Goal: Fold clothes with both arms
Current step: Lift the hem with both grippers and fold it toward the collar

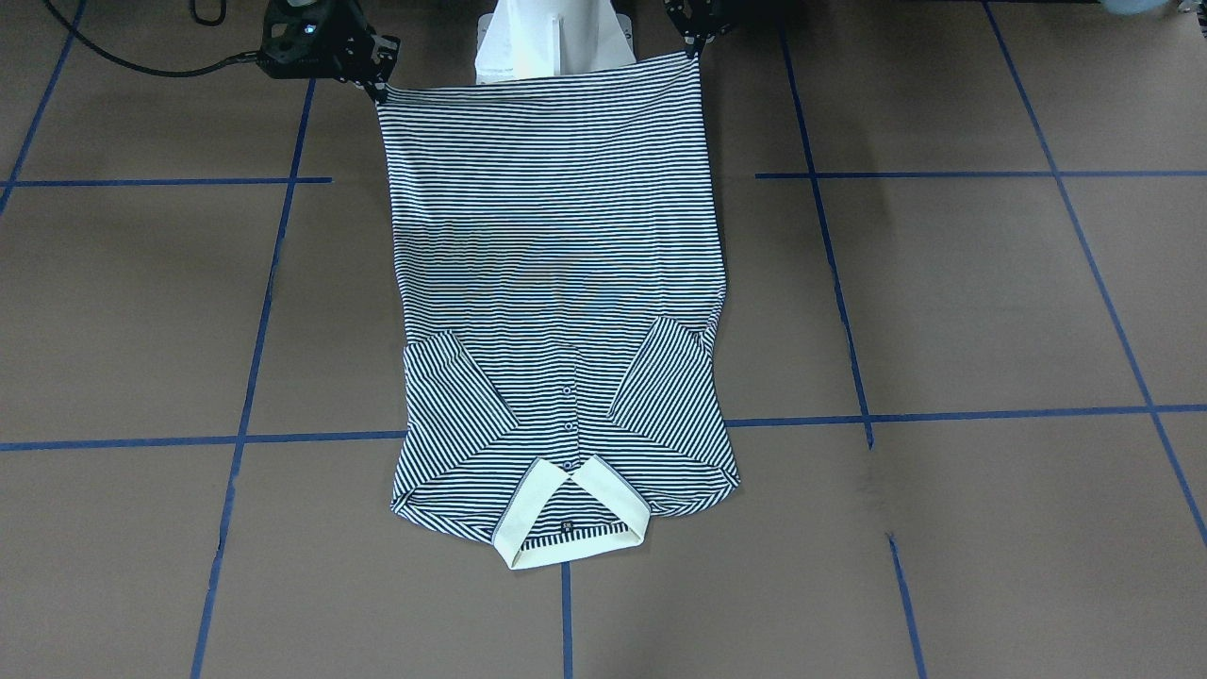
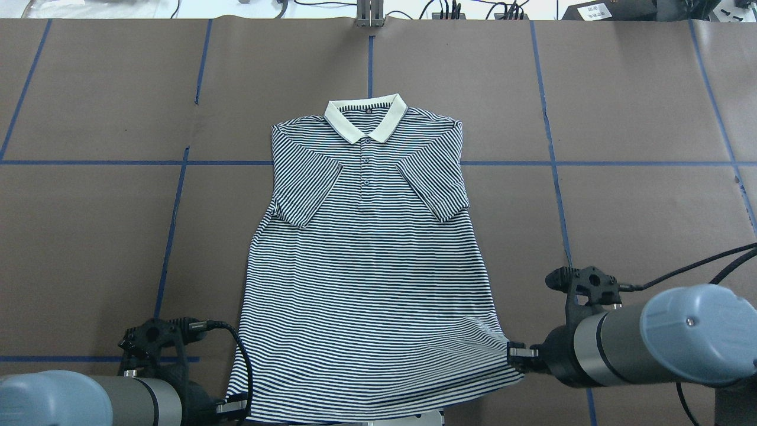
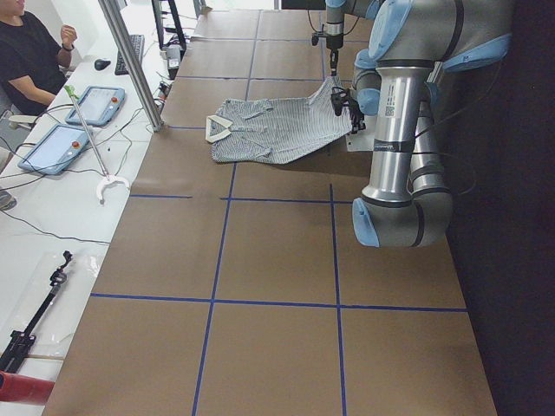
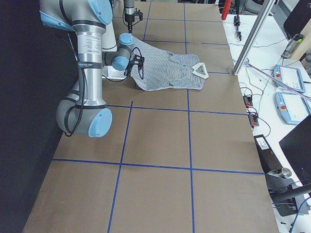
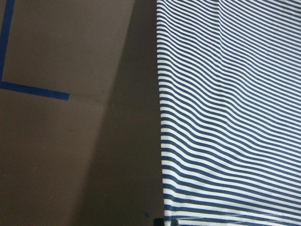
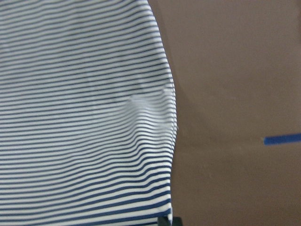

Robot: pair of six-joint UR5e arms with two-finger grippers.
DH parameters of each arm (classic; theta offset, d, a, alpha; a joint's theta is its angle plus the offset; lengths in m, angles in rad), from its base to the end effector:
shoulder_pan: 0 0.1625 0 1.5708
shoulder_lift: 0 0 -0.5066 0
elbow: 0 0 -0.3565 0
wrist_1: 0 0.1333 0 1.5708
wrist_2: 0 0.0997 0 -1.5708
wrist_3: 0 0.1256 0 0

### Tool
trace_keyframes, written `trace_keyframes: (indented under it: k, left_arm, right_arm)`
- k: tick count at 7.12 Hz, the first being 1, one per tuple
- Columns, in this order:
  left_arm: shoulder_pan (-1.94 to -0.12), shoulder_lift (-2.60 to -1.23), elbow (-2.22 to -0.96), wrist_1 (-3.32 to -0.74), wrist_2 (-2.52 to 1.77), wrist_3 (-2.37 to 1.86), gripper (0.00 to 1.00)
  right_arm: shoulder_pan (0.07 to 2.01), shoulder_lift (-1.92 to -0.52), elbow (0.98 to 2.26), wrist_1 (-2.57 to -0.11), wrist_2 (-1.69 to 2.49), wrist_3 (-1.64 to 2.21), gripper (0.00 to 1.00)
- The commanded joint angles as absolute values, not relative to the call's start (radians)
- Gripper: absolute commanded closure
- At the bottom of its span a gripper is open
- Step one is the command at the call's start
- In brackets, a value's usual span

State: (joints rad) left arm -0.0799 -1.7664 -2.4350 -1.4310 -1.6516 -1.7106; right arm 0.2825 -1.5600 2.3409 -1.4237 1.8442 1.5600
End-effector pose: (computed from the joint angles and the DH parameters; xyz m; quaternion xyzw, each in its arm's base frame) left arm 0.4216 -0.1573 0.3450 -0.0495 0.4423 -0.0803 0.8919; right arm -0.3711 -0.2112 0.4108 -0.0558 -0.4564 0.0596 0.8860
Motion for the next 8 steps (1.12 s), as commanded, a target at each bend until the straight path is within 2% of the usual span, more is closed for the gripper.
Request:
trace_keyframes:
  k: [1, 2, 4, 8]
  left_arm:
    - [-0.217, -1.81, -2.415, -1.431, -1.654, -1.634, 1.0]
    - [-0.315, -1.874, -2.358, -1.431, -1.657, -1.579, 1.0]
    - [-0.514, -1.972, -2.153, -1.44, -1.696, -1.45, 1.0]
    - [-0.669, -2.032, -1.92, -1.598, -1.746, -1.404, 1.0]
  right_arm:
    - [0.423, -1.465, 2.245, -1.425, 1.833, 1.369, 1.0]
    - [0.496, -1.406, 2.173, -1.422, 1.833, 1.283, 1.0]
    - [0.604, -1.28, 2.011, -1.411, 1.832, 1.143, 1.0]
    - [0.765, -1.05, 1.69, -1.352, 1.835, 1.085, 1.0]
